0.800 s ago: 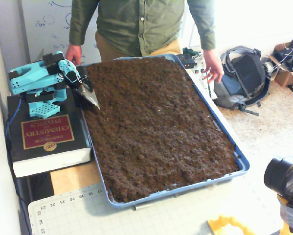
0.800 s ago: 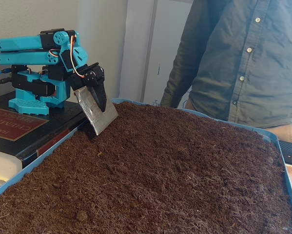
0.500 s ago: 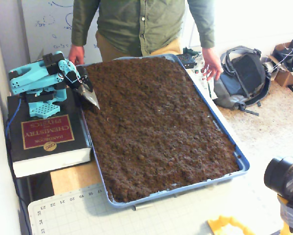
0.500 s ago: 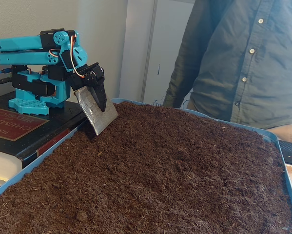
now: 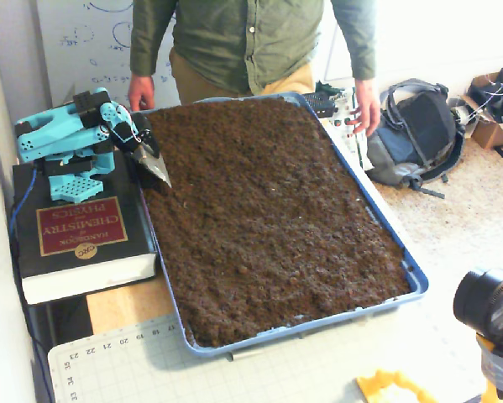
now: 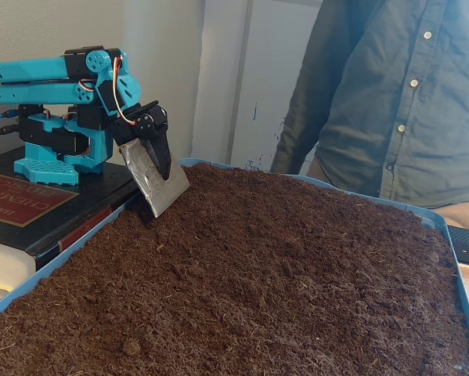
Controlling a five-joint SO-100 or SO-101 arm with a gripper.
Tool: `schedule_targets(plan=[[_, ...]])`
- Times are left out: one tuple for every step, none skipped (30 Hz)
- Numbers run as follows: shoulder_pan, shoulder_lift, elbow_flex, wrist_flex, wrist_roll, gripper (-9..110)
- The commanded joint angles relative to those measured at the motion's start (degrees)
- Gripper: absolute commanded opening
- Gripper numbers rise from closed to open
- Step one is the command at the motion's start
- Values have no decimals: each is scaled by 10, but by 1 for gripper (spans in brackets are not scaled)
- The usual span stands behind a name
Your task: Build a berm.
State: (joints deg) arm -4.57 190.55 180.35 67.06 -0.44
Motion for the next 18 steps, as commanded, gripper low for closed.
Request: schedule_targets(plan=[[5, 7, -52, -8, 0, 1], [0, -7, -74, -12, 0, 1], [-2, -33, -98, -14, 0, 1], [-3, -66, -124, -15, 0, 1], [-4, -99, -149, -15, 0, 1], [-4, -134, -172, -15, -1, 1], [-4, -165, -196, -15, -1, 1], [-6, -195, -220, -15, -1, 1], [-11, -223, -243, -15, -1, 1], [-18, -250, -266, -15, 0, 1], [-27, -278, -289, -15, 4, 1], [-36, -302, -308, -15, 9, 1], [-45, -326, -330, -15, 10, 1], [-51, -351, -346, -15, 10, 1], [-54, -372, -364, -15, 11, 1], [-54, -397, -381, -15, 12, 1], [-54, -418, -398, -15, 19, 1], [-54, -439, -416, -15, 32, 1]])
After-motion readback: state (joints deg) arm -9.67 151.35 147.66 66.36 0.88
